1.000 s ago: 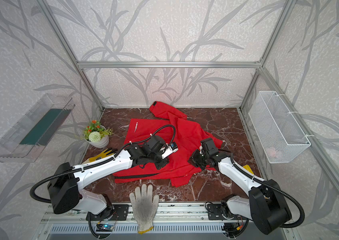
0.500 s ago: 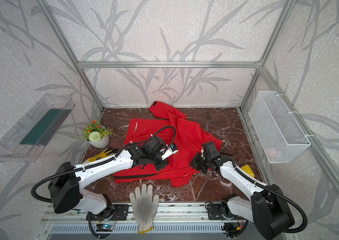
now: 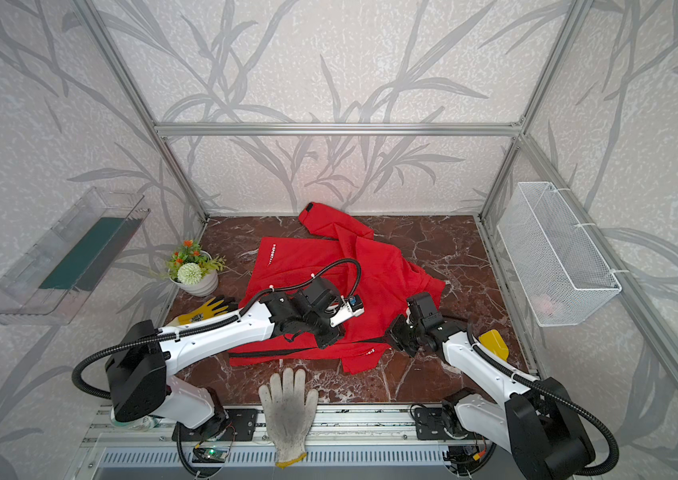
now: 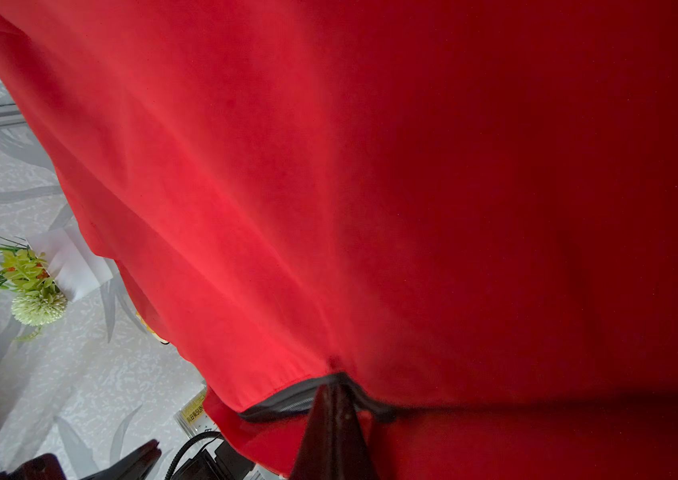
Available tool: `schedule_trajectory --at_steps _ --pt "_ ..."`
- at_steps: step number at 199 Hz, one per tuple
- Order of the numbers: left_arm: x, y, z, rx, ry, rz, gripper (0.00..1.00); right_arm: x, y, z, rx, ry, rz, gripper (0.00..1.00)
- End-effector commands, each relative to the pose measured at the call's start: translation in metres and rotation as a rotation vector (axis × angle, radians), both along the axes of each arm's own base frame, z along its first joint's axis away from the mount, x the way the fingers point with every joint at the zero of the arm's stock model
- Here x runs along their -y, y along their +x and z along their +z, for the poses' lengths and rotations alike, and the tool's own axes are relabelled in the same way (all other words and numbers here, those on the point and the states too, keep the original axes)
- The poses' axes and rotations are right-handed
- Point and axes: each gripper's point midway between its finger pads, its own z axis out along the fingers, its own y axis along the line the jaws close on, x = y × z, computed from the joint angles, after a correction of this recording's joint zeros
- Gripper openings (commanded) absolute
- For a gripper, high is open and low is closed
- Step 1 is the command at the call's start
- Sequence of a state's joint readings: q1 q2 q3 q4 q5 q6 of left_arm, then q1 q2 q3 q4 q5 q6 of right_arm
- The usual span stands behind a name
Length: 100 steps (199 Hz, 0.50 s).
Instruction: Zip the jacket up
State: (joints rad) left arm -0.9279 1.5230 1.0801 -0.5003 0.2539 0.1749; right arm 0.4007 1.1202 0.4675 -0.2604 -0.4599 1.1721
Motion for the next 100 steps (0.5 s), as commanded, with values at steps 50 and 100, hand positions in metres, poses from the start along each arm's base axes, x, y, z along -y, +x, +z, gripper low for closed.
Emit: schedule_trajectory --at_steps 50,100 --pt "0.015 -0.018 -0.015 -0.018 -0.004 -0.046 0.0 0.004 0.001 -0.032 -0.01 -0.033 -0.019 0.0" --pt "0.008 -0.015 -0.036 -0.049 0.107 -0.049 0.0 0.009 -0.004 -0.058 -0.044 -0.07 -0.013 0.0"
